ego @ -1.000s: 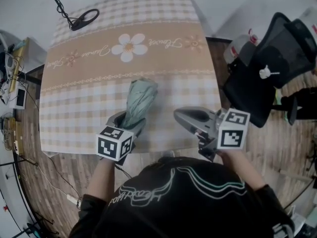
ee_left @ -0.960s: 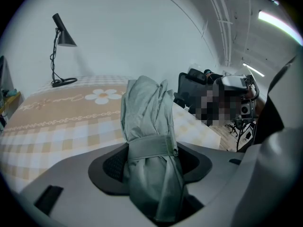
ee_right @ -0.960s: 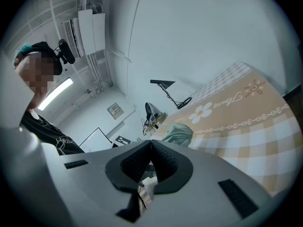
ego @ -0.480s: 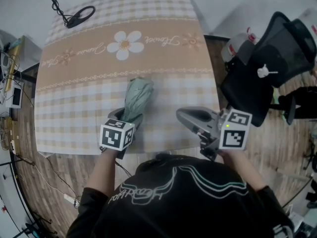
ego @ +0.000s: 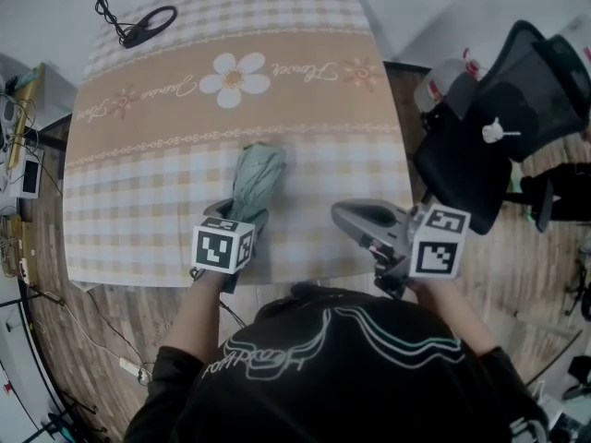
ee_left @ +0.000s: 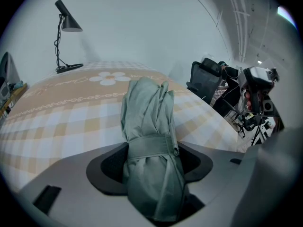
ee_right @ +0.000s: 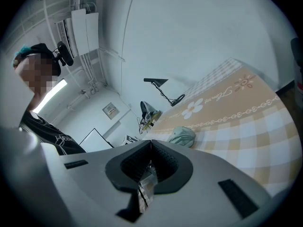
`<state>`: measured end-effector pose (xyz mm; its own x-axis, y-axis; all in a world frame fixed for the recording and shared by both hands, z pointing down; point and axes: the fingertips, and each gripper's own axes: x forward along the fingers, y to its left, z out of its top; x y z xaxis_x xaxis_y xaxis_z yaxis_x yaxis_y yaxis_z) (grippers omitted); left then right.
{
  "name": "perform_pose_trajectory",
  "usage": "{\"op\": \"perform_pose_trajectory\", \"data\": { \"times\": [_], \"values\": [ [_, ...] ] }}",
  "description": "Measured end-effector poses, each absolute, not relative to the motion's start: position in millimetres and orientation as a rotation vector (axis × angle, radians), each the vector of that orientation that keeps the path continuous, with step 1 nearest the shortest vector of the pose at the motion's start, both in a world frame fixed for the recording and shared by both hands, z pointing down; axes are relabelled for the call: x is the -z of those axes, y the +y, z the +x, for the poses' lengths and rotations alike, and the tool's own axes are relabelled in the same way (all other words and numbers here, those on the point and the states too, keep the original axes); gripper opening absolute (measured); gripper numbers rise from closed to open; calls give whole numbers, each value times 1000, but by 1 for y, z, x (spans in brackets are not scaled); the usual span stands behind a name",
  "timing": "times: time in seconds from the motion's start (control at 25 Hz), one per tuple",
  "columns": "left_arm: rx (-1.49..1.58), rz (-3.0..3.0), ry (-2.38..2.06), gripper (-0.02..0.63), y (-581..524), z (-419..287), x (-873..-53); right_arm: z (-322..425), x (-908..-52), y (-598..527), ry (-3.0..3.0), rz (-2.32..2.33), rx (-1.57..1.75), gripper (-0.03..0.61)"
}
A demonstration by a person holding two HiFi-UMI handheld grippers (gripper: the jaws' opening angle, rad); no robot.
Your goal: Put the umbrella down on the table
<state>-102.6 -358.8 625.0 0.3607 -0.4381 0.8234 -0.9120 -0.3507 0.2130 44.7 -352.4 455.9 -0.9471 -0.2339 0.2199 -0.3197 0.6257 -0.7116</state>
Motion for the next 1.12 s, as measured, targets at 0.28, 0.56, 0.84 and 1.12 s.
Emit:
{"op": "perform_pose_trajectory", "data": {
  "times": [0.28,0.56,0.84,1.12],
  "values": [
    [-899,1928,-1183,291,-358,-102,-627,35,-457,-342,-2743,417,-1210,12],
    [-840,1922,-1216,328,-360,-105,-620,36,-453,-337,-2761,378,-1187,12],
    [-575,1950,-1248,330,-351,-114,-579,27,-443,-339,-2787,346,-1170,12],
    [-206,1977,-1210,320,-327,-123,-510,13,-430,-333,-2808,293,-1212,12]
  ]
}}
